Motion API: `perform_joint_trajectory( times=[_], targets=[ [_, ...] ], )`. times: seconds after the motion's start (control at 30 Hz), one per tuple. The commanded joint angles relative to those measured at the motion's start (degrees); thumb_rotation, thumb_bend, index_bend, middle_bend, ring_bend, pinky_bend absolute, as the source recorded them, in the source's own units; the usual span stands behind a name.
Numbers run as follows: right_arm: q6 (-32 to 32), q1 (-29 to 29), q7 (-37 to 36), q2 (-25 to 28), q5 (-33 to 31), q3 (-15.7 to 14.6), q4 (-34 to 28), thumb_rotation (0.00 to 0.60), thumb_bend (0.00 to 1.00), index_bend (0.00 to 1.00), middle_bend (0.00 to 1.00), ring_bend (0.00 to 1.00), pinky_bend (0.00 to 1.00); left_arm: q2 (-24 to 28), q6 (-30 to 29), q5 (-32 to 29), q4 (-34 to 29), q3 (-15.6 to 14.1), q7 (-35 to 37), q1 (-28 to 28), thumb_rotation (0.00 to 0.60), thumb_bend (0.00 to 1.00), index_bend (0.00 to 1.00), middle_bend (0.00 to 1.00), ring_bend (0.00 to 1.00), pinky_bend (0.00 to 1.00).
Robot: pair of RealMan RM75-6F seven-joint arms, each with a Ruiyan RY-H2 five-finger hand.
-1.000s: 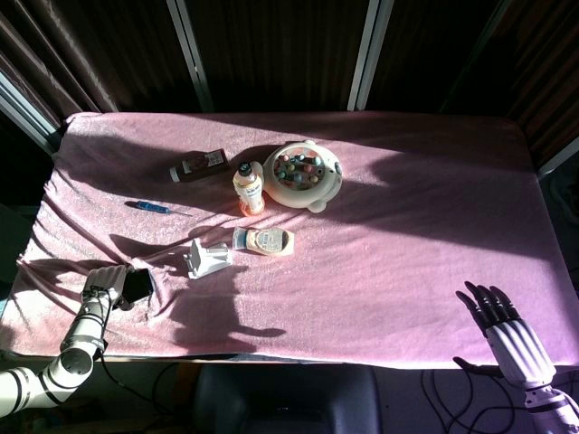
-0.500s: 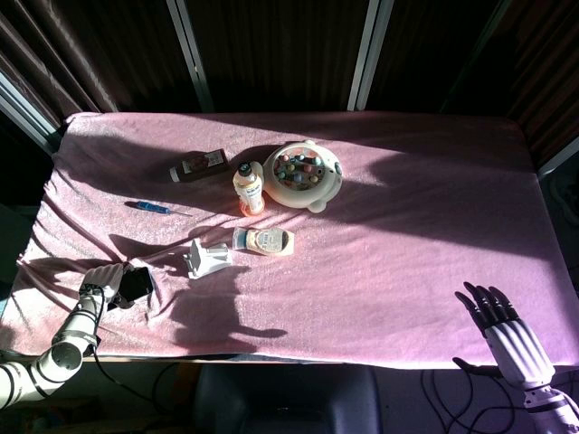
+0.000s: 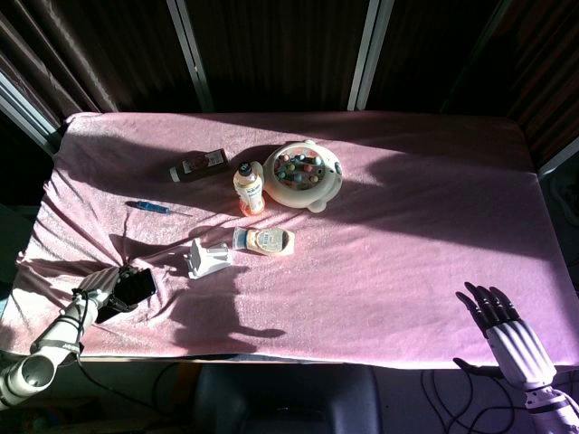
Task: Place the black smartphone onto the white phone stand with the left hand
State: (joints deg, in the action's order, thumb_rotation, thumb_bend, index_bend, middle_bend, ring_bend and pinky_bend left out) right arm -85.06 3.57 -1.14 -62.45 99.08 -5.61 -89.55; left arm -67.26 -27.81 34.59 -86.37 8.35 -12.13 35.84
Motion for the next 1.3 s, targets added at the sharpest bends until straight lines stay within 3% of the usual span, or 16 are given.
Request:
perform_joint_trajectory(
  times=[0.03, 0.17, 0.3, 0.5, 0.7, 0.87, 1.07, 1.2, 1.3],
  targets=[
    [0.1, 0.0, 0.2, -0.1, 0.0, 0.0, 0.0, 0.600, 0.24, 0.00, 0.00, 0.00, 0.00, 2.5, -4.8, 17.2, -3.6, 7.8, 14.2, -9.8, 0.600, 0.36, 0.66, 1.00, 0.71, 0.22],
    [0.2, 0.0, 0.4, -0.1, -0.1, 0.0, -0.1, 0.600, 0.24, 0.00, 0.00, 0.00, 0.00, 1.8, -11.7, 29.2, -3.6, 9.8, 25.0, -14.7, 0.600, 0.36, 0.66, 1.00, 0.71, 0.21],
    [0.4, 0.0, 0.6, -0.2, -0.1, 0.0, -0.1, 0.600, 0.24, 0.00, 0.00, 0.00, 0.00, 0.4, -19.2, 39.3, -1.7, 9.7, 37.4, -17.7, 0.600, 0.36, 0.66, 1.00, 0.71, 0.21],
    [0.6, 0.1, 0.8, -0.3, -0.1, 0.0, -0.1, 0.600, 0.24, 0.00, 0.00, 0.00, 0.00, -3.2, -30.9, 48.2, 3.0, 8.6, 51.1, -19.5, 0.600, 0.36, 0.66, 1.00, 0.70, 0.20],
    [0.7, 0.1, 1.0, -0.3, 0.0, -0.1, -0.1, 0.600, 0.24, 0.00, 0.00, 0.00, 0.00, -6.3, -37.7, 50.7, 5.3, 8.2, 55.5, -18.9, 0.600, 0.36, 0.66, 1.00, 0.70, 0.20],
    [0.8, 0.1, 1.2, -0.4, 0.0, -0.1, -0.1, 0.600, 0.24, 0.00, 0.00, 0.00, 0.00, -8.2, -39.3, 50.9, 6.2, 8.2, 55.3, -17.8, 0.600, 0.36, 0.66, 1.00, 0.70, 0.20],
    [1.4, 0.3, 1.4, -0.5, -0.4, 0.0, -0.1, 0.600, 0.24, 0.00, 0.00, 0.00, 0.00, -15.7, -39.6, 49.6, 9.6, 9.7, 56.6, -12.7, 0.600, 0.36, 0.67, 1.00, 0.70, 0.21],
    [1.8, 0.4, 1.3, -0.4, -0.9, 0.1, -0.2, 0.600, 0.24, 0.00, 0.00, 0.00, 0.00, -18.5, -40.1, 50.5, 13.4, 9.7, 62.4, -10.1, 0.600, 0.36, 0.69, 1.00, 0.69, 0.22],
    [2.0, 0.4, 1.3, -0.3, -1.2, 0.2, -0.3, 0.600, 0.24, 0.00, 0.00, 0.00, 0.00, -19.4, -40.2, 53.3, 16.5, 8.0, 68.5, -8.4, 0.600, 0.36, 0.69, 1.00, 0.69, 0.20]
  ],
)
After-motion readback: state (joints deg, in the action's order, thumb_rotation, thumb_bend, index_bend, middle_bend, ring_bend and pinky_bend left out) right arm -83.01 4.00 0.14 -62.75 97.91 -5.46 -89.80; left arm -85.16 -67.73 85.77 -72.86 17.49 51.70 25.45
